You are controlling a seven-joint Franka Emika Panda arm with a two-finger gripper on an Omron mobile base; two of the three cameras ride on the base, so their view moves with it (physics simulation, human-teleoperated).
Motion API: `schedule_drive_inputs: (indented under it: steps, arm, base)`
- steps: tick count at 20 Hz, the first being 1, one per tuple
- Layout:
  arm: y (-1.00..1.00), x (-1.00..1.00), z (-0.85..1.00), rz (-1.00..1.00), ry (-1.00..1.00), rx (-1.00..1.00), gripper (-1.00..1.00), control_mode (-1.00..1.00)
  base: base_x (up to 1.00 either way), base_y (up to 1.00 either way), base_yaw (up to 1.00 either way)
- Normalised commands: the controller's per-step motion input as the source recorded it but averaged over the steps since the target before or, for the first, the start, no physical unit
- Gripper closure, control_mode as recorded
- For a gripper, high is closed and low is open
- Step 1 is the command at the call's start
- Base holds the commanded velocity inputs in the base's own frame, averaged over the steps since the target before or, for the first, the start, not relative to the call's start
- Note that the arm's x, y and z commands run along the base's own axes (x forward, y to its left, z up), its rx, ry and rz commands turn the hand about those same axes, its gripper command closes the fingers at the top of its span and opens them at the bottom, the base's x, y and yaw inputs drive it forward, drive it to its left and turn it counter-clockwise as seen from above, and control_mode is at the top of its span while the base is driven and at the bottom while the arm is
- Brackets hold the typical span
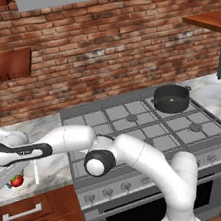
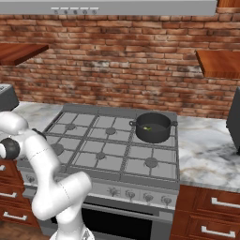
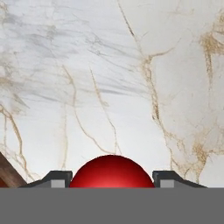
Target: Put the tomato and broccoli in the pot. Retrieve the spatula and lightly stir the vegetables in the pot.
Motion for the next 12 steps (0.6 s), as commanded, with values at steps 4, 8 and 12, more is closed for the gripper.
schedule_drive_inputs:
  steps: [4,8,12]
  arm:
    - [0.00,0.00,0.00,0.00,0.00,0.00,1.00,-1.00]
    - [-0.07,-0.15,0.15,-0.04,-0.01,0.00,1.00,-1.00]
    - [-0.41,-0.34,0.40,-0.18,-0.03,0.00,1.00,-1.00]
  base:
    - [0.00,0.00,0.00]
    - [0.00,0.00,0.00]
    - [0.00,0.00,0.00]
